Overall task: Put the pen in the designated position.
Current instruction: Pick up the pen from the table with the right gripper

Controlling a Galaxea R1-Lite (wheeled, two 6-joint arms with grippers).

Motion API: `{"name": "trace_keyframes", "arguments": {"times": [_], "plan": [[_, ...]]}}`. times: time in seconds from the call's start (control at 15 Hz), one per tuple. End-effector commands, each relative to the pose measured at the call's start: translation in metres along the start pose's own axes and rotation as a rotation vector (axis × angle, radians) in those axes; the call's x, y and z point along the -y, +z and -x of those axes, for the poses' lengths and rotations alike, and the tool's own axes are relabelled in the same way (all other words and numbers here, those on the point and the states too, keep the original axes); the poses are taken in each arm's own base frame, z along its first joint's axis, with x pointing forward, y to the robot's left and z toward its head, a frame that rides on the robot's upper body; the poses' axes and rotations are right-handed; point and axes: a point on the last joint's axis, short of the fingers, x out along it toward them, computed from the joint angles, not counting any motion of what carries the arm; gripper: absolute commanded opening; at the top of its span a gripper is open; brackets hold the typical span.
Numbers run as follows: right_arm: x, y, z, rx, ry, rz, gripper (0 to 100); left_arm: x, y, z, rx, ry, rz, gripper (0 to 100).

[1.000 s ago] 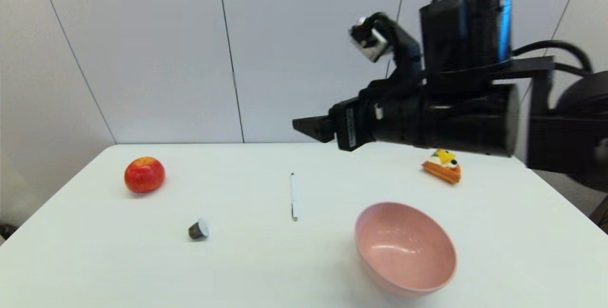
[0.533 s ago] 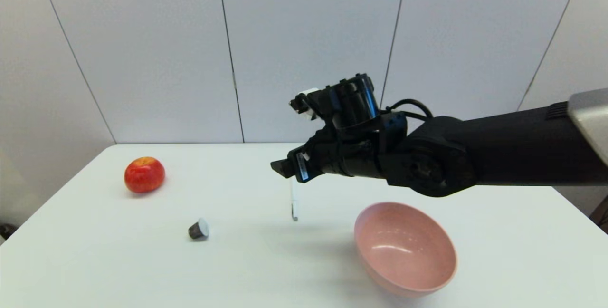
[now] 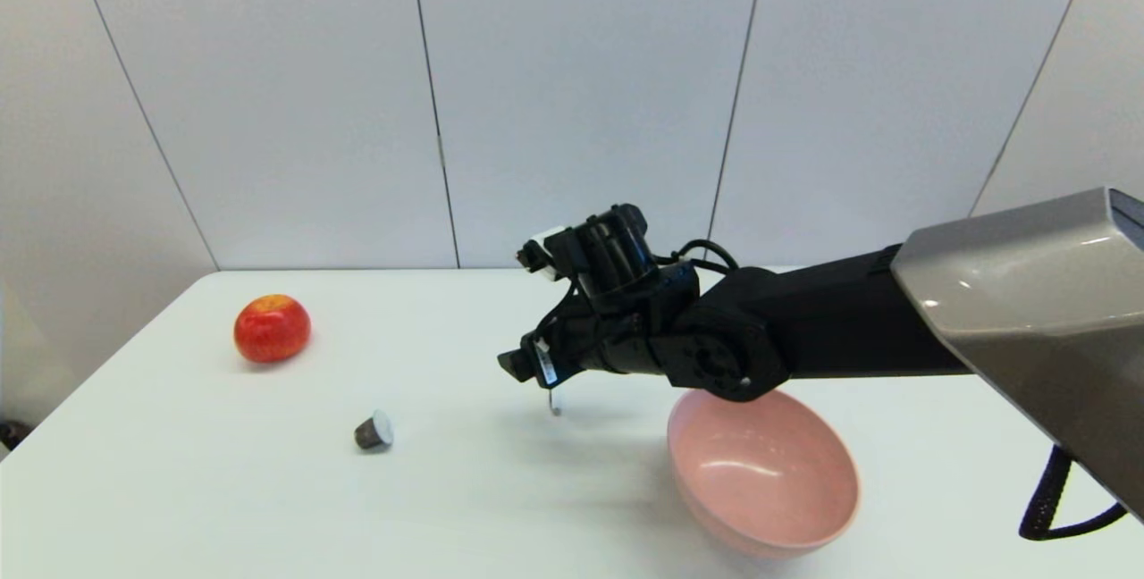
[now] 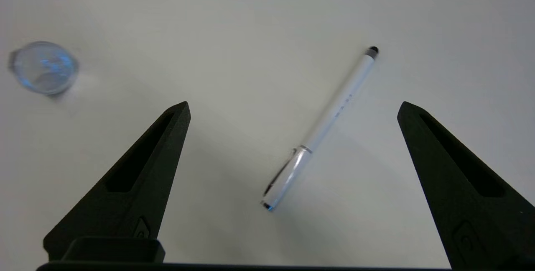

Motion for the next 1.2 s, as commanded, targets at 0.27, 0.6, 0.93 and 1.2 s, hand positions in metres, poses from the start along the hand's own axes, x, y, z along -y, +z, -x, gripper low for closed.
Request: {"name": "trace_keyframes", "arguments": {"times": [0.27, 0.6, 0.93, 1.2], "plan": [[-0.009, -0.003, -0.015, 0.0, -0.137, 0.022, 100, 0.0, 0.0, 0.0, 0.0, 0.0, 0.0, 100], [-0.015, -0.007, -0.037, -0.007, -0.163, 0.025, 100, 0.0, 0.0, 0.0, -0.002, 0.0, 0.0, 100], [-0.015, -0.03, -0.061, -0.08, -0.17, 0.03, 100, 0.0, 0.0, 0.0, -0.002, 0.0, 0.0, 100], [-0.012, -0.035, -0.068, -0.092, -0.18, -0.015, 100, 0.0, 0.0, 0.0, -0.002, 0.0, 0.0, 100]]}}
